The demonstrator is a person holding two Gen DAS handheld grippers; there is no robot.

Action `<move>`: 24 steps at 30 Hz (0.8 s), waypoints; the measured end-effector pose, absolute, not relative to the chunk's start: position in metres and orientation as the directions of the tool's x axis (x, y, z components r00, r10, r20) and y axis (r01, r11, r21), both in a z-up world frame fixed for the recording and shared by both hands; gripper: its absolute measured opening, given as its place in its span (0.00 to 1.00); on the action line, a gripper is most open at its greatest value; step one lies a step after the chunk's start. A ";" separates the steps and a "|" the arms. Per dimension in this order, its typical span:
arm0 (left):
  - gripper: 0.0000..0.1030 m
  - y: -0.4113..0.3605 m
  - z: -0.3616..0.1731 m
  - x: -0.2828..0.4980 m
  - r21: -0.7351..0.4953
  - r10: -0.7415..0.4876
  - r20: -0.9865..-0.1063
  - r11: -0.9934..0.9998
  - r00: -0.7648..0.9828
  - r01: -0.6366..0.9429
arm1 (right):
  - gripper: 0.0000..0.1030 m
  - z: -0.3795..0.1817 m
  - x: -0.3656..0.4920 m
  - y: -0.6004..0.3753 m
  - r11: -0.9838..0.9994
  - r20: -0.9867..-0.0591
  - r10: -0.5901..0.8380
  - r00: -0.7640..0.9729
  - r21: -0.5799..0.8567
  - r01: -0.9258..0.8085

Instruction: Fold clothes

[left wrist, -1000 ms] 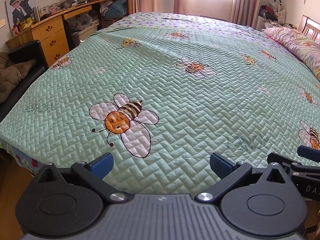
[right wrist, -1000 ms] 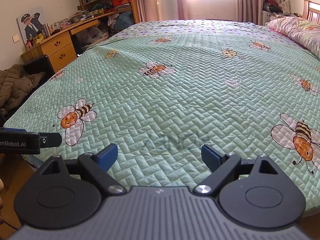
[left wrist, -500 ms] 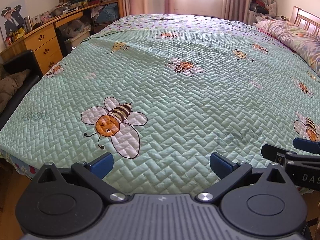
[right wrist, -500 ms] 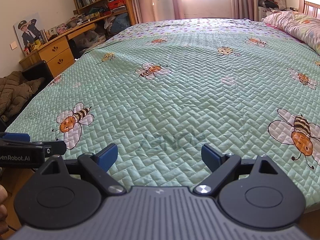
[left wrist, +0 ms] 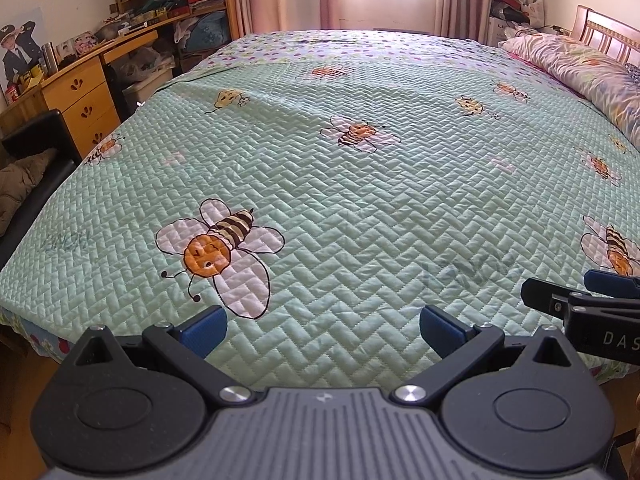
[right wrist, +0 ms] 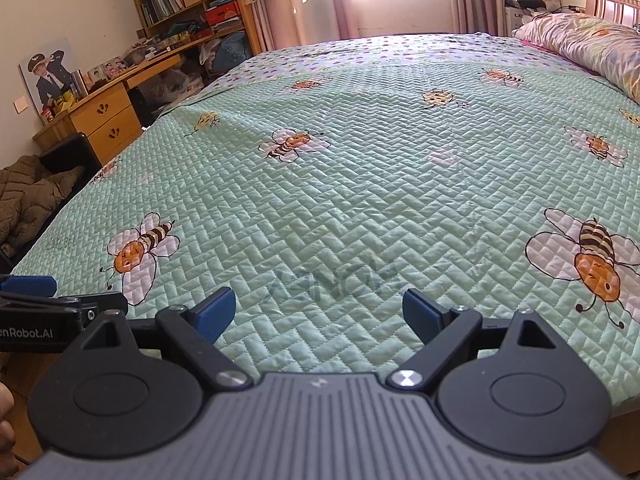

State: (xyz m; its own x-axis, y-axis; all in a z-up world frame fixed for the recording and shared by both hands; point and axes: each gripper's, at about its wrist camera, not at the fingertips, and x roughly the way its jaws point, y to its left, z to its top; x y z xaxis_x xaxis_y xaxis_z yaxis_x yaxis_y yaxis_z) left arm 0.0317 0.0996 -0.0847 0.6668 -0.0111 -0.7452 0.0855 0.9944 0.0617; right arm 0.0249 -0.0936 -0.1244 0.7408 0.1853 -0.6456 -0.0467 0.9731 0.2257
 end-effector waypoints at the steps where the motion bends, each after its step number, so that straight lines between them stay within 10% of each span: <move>1: 0.99 0.099 -0.084 0.031 0.062 -0.013 -0.744 0.994 0.668 0.089 | 0.88 -0.124 0.025 -0.094 0.973 -0.646 0.186 0.741 0.227 -0.046; 24: 0.97 0.077 -0.072 0.012 0.031 -0.127 -0.696 0.978 0.707 0.207 | 0.88 -0.126 0.024 -0.110 0.967 -0.640 0.176 0.748 0.254 -0.011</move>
State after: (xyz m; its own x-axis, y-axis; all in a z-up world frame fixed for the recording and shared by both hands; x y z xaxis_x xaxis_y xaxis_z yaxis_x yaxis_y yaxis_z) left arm 0.0117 0.0768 -0.0723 0.7069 -0.1274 -0.6957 0.2069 0.9779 0.0313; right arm 0.0242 -0.1096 -0.1258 0.7475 0.1764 -0.6404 -0.0107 0.9672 0.2539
